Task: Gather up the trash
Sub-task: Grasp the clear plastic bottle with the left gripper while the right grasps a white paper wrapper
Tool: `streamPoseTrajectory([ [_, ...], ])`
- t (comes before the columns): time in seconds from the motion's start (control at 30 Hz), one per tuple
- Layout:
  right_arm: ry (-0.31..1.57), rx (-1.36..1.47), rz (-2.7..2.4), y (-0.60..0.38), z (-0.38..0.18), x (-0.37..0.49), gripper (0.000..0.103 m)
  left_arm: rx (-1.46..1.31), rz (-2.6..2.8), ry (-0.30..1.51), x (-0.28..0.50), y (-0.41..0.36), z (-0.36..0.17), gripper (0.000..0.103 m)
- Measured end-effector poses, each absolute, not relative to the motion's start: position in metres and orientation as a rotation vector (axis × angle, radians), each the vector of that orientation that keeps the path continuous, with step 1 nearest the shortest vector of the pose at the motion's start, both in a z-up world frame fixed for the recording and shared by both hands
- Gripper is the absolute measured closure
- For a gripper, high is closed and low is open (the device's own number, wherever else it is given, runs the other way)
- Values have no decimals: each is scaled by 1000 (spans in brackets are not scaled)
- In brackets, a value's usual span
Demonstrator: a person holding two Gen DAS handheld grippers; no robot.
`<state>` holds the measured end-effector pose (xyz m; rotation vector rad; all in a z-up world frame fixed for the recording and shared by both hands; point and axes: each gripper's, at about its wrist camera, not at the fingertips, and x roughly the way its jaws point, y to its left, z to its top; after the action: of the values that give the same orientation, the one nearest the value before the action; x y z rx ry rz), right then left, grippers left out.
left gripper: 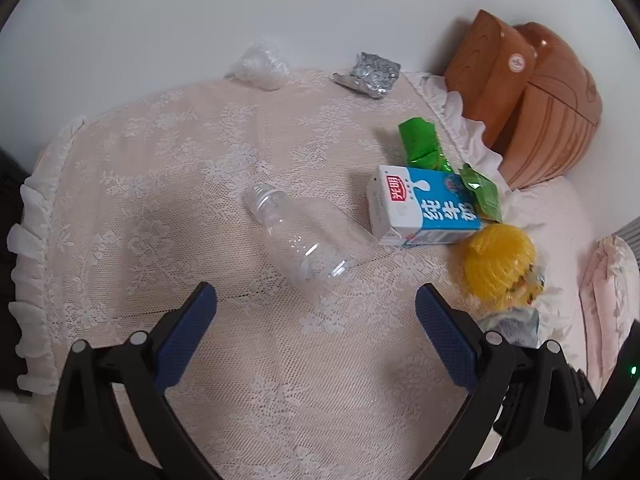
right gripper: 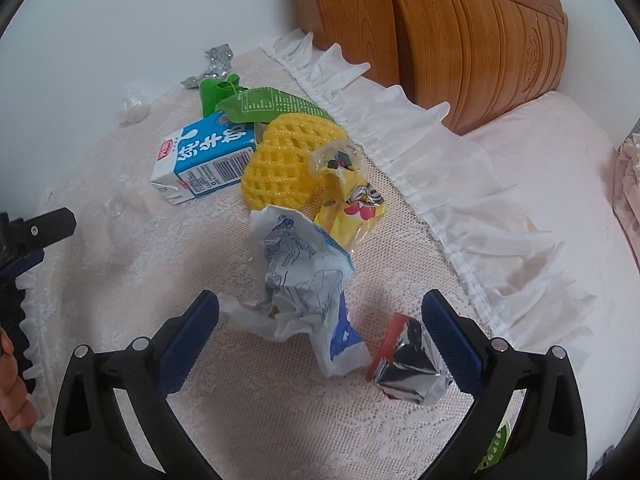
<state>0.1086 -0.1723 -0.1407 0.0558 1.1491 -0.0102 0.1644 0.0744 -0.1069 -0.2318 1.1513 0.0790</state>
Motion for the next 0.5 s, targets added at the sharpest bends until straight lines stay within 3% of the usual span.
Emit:
streamPoseTrajectory([
  [0.03, 1153, 50, -13, -171, -144, 111, 4, -247, 100, 1167, 171, 76, -111, 8],
  [0.1, 1169, 40, -6, -170, -149, 114, 18, -277, 148, 1198, 184, 78, -119, 8],
  [0.23, 1210, 92, 63, -171, -159, 118, 62, -347, 229, 1233, 203, 84, -127, 8],
  [0.3, 1213, 111, 92, -170, -158, 117, 69, -348, 265, 1228, 210, 84, -128, 8],
  [0.5, 1177, 133, 166, -166, -141, 114, 71, -360, 279, 1285, 227, 80, -142, 8],
])
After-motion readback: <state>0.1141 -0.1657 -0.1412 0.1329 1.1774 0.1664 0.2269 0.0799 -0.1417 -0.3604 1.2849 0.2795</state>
